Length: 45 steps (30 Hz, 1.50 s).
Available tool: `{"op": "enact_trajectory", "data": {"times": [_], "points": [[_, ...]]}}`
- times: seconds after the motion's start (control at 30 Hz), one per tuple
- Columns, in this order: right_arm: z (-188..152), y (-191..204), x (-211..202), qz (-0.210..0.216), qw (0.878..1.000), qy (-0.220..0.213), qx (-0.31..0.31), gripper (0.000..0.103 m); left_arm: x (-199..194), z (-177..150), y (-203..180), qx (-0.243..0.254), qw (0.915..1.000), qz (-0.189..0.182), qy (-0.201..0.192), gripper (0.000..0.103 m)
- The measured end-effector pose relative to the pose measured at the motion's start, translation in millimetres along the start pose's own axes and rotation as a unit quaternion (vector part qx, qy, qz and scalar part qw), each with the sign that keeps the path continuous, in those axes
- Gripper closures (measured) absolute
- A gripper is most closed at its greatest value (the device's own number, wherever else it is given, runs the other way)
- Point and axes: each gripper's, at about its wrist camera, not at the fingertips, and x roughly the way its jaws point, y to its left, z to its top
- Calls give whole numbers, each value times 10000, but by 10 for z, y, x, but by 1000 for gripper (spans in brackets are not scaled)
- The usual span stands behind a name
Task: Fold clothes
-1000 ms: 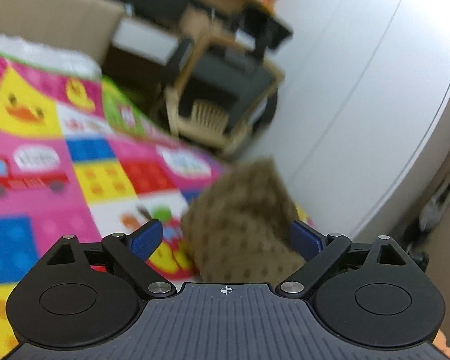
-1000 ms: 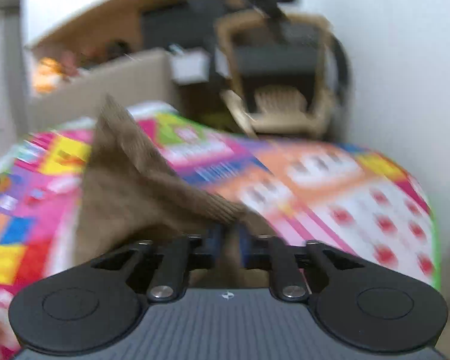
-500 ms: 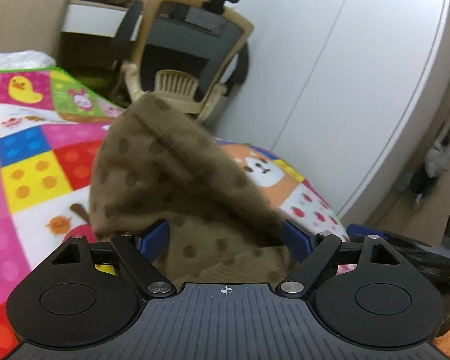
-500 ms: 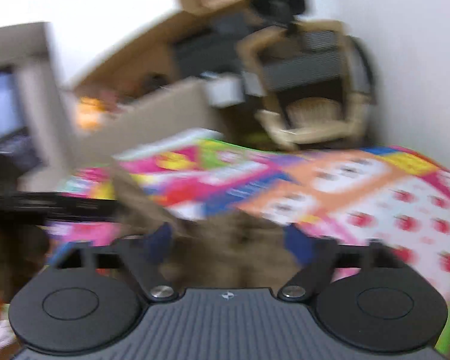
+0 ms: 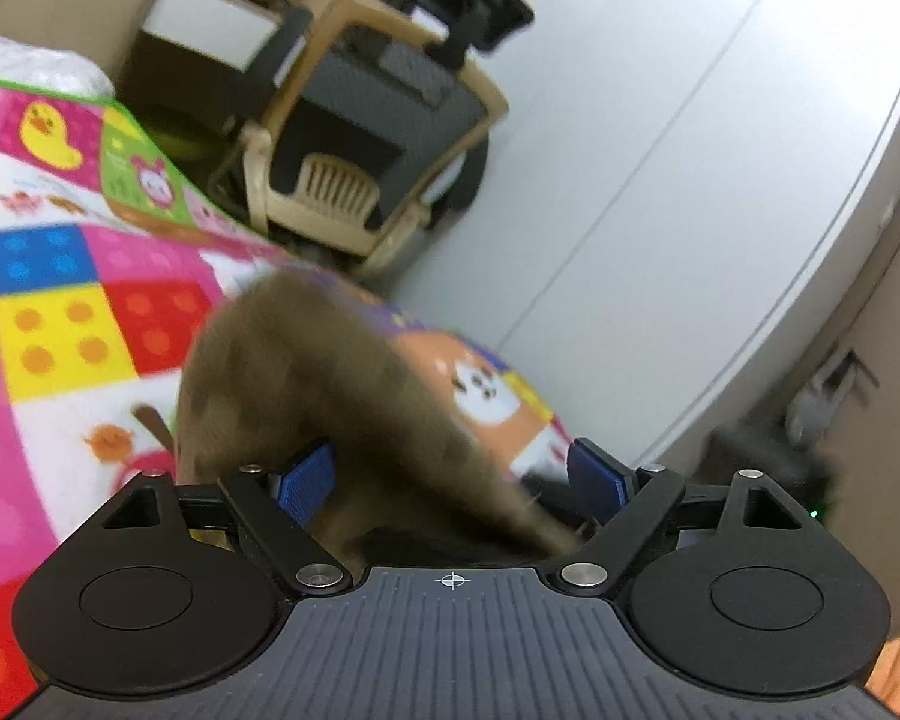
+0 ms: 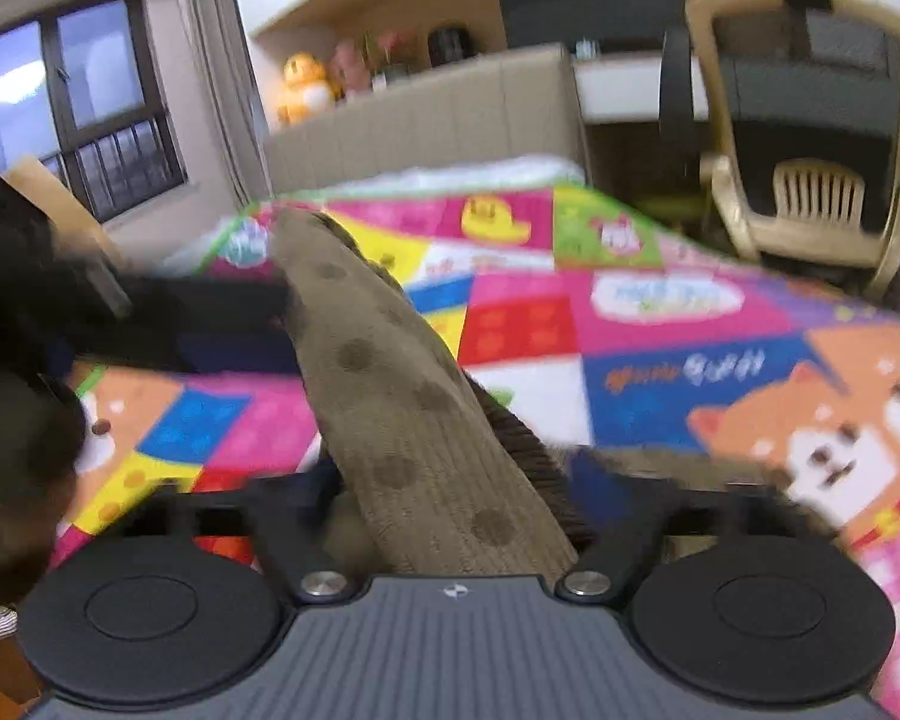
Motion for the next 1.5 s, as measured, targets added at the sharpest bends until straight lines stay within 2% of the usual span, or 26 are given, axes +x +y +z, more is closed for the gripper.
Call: {"op": "enact_trajectory", "data": {"times": [0.03, 0.07, 0.1, 0.17, 0.2, 0.3, 0.4, 0.47, 0.57, 0.7, 0.8, 0.87, 0.9, 0.93, 1.0, 1.07, 1.13, 1.23, 1.27, 1.37, 1.5], "points": [[-1, 10, 10, 4, 10000, 34, 78, 70, -74, 45, 13, -29, 10000, -8, -95, 12], [3, 15, -36, -22, 9999, -11, 136, 74, -161, 87, 22, -39, 9997, -11, -221, 11], [18, -10, -158, -89, 9997, -156, 191, 83, -251, 126, 25, -32, 9993, 7, -367, 10], [43, -132, -446, -295, 9978, -467, 360, 90, -373, 187, 15, -3, 9983, 45, -583, 9], [33, -227, -595, -476, 9960, -584, 480, 99, -395, 206, 6, -2, 9979, 54, -641, 9], [-110, -539, -817, -924, 9916, -463, 774, 99, -380, 237, -16, -21, 9975, 84, -695, 8], [-396, -800, -764, -1436, 9851, 23, 946, 99, -168, 153, -58, 59, 9990, 225, -376, 7], [-576, -937, -737, -1631, 9803, 255, 1088, 99, -2, 51, -117, 226, 9990, 378, -104, 7], [-726, -1054, -817, -1701, 9765, 295, 1291, 99, 248, -103, -206, 475, 9966, 605, 304, 7], [-715, -1093, -1020, -1746, 9773, 145, 1189, 98, 582, -308, -325, 805, 9890, 906, 846, 7], [-571, -1001, -1244, -1760, 9797, -307, 912, 89, 676, -334, -384, 1094, 9838, 1068, 934, 7], [-420, -931, -1342, -1699, 9804, -685, 725, 72, 663, -315, -371, 1152, 9826, 1115, 941, 7], [-308, -887, -1367, -1656, 9804, -888, 601, 57, 655, -308, -363, 1166, 9821, 1137, 949, 7], [-196, -843, -1363, -1612, 9802, -1042, 475, 50, 654, -304, -360, 1175, 9816, 1157, 960, 7], [29, -765, -1269, -1492, 9811, -1203, 252, 49, 651, -307, -341, 1174, 9810, 1190, 981, 7], [245, -729, -1054, -1241, 9855, -1146, 180, 48, 642, -312, -311, 1160, 9808, 1209, 999, 7], [322, -741, -703, -1096, 9907, -758, 281, 48, 623, -312, -276, 1131, 9807, 1234, 1011, 7], [183, -806, -69, -1446, 9887, 205, 335, 47, 563, -303, -229, 1073, 9806, 1277, 1033, 7], [117, -827, 39, -1509, 9872, 360, 367, 47, 521, -290, -215, 1050, 9810, 1259, 1032, 7], [-15, -855, 0, -1409, 9885, 235, 503, 46, 383, -218, -199, 967, 9846, 1155, 892, 7], [-51, -811, -439, -1324, 9901, -34, 465, 44, 354, -72, -204, 839, 9901, 936, 625, 7]]}}
